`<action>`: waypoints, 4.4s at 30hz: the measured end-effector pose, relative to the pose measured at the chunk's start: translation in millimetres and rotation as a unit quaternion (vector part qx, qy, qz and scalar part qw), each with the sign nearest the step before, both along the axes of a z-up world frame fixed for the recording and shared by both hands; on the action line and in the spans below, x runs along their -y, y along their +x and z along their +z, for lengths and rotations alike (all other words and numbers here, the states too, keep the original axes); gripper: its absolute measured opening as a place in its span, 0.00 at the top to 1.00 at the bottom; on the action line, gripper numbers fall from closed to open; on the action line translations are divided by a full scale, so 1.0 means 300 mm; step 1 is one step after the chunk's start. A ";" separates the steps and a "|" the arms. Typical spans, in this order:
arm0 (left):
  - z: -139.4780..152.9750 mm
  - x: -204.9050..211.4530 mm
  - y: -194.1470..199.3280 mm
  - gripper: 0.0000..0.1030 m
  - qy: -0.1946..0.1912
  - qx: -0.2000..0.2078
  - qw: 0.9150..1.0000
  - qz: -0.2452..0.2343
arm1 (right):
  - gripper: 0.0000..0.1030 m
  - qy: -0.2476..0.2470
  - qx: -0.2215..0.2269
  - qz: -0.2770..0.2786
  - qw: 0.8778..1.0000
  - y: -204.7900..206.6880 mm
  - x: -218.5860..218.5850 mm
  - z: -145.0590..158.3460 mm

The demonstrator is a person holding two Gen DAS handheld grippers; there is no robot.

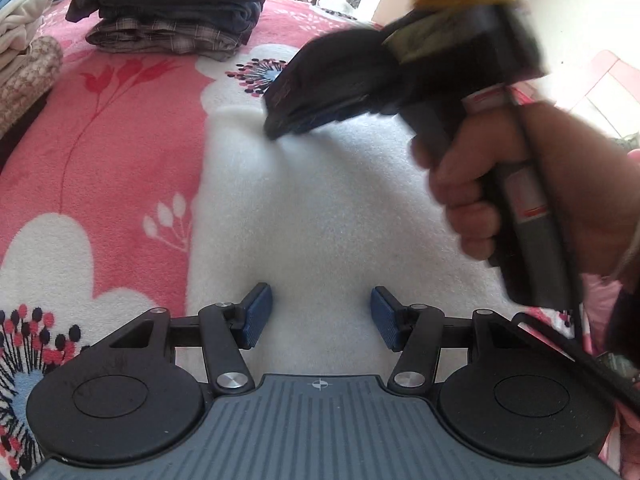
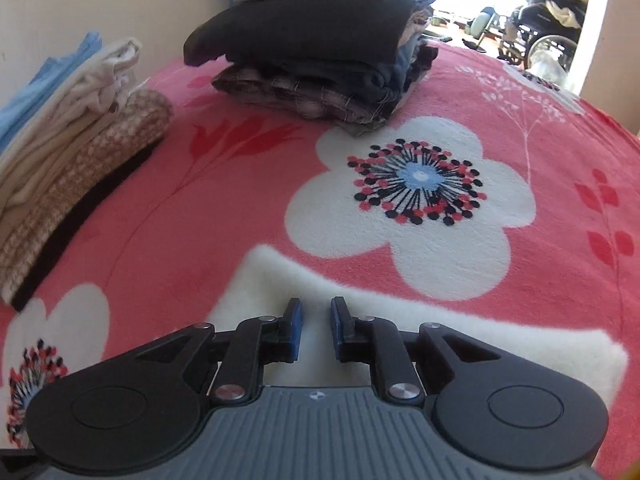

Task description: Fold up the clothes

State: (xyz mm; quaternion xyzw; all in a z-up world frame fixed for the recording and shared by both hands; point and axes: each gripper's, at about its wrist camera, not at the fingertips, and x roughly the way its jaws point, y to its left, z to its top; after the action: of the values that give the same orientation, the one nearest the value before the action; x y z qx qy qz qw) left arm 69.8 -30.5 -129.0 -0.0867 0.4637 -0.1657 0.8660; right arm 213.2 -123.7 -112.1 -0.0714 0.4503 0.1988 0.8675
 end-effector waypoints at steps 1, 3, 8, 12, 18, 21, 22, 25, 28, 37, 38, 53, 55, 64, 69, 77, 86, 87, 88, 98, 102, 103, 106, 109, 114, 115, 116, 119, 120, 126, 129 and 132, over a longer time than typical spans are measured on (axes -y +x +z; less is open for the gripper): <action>0.001 0.002 -0.001 0.46 0.002 0.000 1.000 0.000 | 0.84 -0.006 0.014 -0.007 1.000 -0.019 0.020 0.030; 0.000 0.007 0.001 0.46 0.005 0.001 1.000 0.000 | 0.84 -0.022 0.038 -0.026 0.999 -0.059 0.076 0.084; 0.007 0.026 -0.015 0.46 0.017 0.007 1.000 -0.007 | 0.84 -0.035 0.011 -0.120 0.992 -0.071 0.253 0.033; 0.021 0.040 -0.046 0.46 0.044 0.022 0.999 -0.016 | 0.84 -0.022 0.032 -0.129 0.991 -0.135 0.270 0.090; 0.023 0.045 -0.049 0.46 0.056 0.026 0.998 -0.020 | 0.84 -0.022 0.006 -0.144 0.989 -0.264 0.289 0.064; 0.021 0.050 -0.060 0.46 0.068 0.034 0.997 -0.025 | 0.84 -0.013 0.013 -0.154 0.988 -0.286 0.298 0.061; 0.021 0.051 -0.064 0.46 0.071 0.037 0.996 -0.026 | 0.84 -0.008 0.010 -0.163 0.987 -0.295 0.300 0.081; 0.024 0.051 -0.067 0.46 0.072 0.036 0.996 -0.026 | 0.84 0.011 0.014 -0.169 0.985 -0.369 0.308 0.132; 0.022 0.050 -0.065 0.46 0.071 0.034 0.997 -0.027 | 0.83 0.022 -0.013 -0.173 0.985 -0.432 0.310 0.100; 0.018 0.039 -0.070 0.45 0.067 0.037 0.997 -0.031 | 0.82 0.015 0.002 -0.170 0.985 -0.497 0.286 0.111; 0.017 0.035 -0.071 0.45 0.065 0.038 0.997 -0.032 | 0.82 0.024 0.004 -0.163 0.986 -0.524 0.287 0.124; -0.037 -0.253 0.007 0.34 -0.099 -0.002 0.995 -0.028 | 0.26 0.331 -0.016 -0.265 0.906 -0.657 0.709 0.017; -0.090 -0.262 0.042 0.34 -0.149 -0.040 0.987 -0.044 | 0.20 0.384 -0.048 -0.275 0.880 -0.611 0.768 -0.062; -0.163 -0.207 0.177 0.25 -0.196 -0.068 0.973 -0.099 | 0.04 0.511 -0.098 -0.263 0.813 -0.367 0.844 -0.297; -0.191 -0.183 0.223 0.23 -0.218 -0.083 0.967 -0.104 | 0.00 0.525 -0.106 -0.208 0.819 -0.222 0.780 -0.307; -0.179 -0.166 0.185 0.25 -0.214 -0.072 0.970 -0.096 | 0.03 0.481 -0.130 -0.155 0.853 -0.330 0.674 -0.270; -0.003 -0.103 0.108 0.41 -0.161 -0.021 0.980 -0.113 | 0.43 0.411 -0.080 -0.208 0.884 -0.391 0.593 -0.105; 0.017 -0.109 0.088 0.41 -0.163 -0.016 0.980 -0.111 | 0.44 0.404 -0.071 -0.206 0.888 -0.415 0.582 -0.073; 0.037 -0.116 0.067 0.41 -0.165 -0.011 0.980 -0.110 | 0.44 0.397 -0.062 -0.204 0.893 -0.439 0.570 -0.041; 0.309 -0.353 -0.178 0.42 -0.196 0.064 0.978 -0.039 | 0.44 0.413 0.021 -0.161 0.896 -0.669 0.388 0.235; 0.455 -0.518 -0.215 0.42 -0.159 0.105 0.982 -0.006 | 0.44 0.450 0.033 -0.127 0.884 -0.668 0.228 0.327; 0.490 -0.563 -0.211 0.42 -0.149 0.110 0.983 0.005 | 0.44 0.459 0.033 -0.118 0.880 -0.653 0.179 0.346; 0.596 -0.712 -0.189 0.42 -0.116 0.128 0.984 0.036 | 0.44 0.493 0.028 -0.093 0.865 -0.582 0.016 0.399; 0.703 -0.834 -0.131 0.42 -0.063 0.147 0.985 0.064 | 0.44 0.532 0.014 -0.077 0.843 -0.494 -0.166 0.435; 0.846 -1.032 0.001 0.42 0.019 0.156 0.982 0.102 | 0.44 0.572 -0.015 -0.078 0.817 -0.327 -0.482 0.473; 0.863 -1.068 0.035 0.42 0.029 0.157 0.981 0.110 | 0.44 0.577 -0.019 -0.081 0.813 -0.297 -0.542 0.478; 0.867 -1.101 0.069 0.42 0.031 0.155 0.981 0.117 | 0.44 0.580 -0.021 -0.084 0.810 -0.280 -0.594 0.482; 0.863 -1.202 0.167 0.42 0.025 0.147 0.979 0.139 | 0.44 0.578 -0.027 -0.100 0.810 -0.210 -0.720 0.478; 0.843 -1.235 0.191 0.42 0.017 0.146 0.978 0.145 | 0.44 0.575 -0.027 -0.106 0.811 -0.185 -0.752 0.474; 0.547 -1.323 0.336 0.43 0.016 0.105 0.982 0.157 | 0.43 0.506 -0.030 -0.145 0.850 -0.084 -0.860 0.302; 0.362 -1.378 0.361 0.38 0.037 0.067 0.981 0.178 | 0.40 0.443 -0.043 -0.140 0.884 -0.015 -0.896 0.102; 0.369 -1.435 0.329 0.36 -0.009 0.079 0.979 0.189 | 0.37 0.465 -0.049 -0.098 0.878 0.019 -0.871 0.050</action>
State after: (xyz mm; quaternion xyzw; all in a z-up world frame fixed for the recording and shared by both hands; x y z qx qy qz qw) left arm 168.5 399.9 -18.2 -0.1674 0.3679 -0.0095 0.9146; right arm 219.1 137.5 -97.3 0.3949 0.3526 0.3025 0.7926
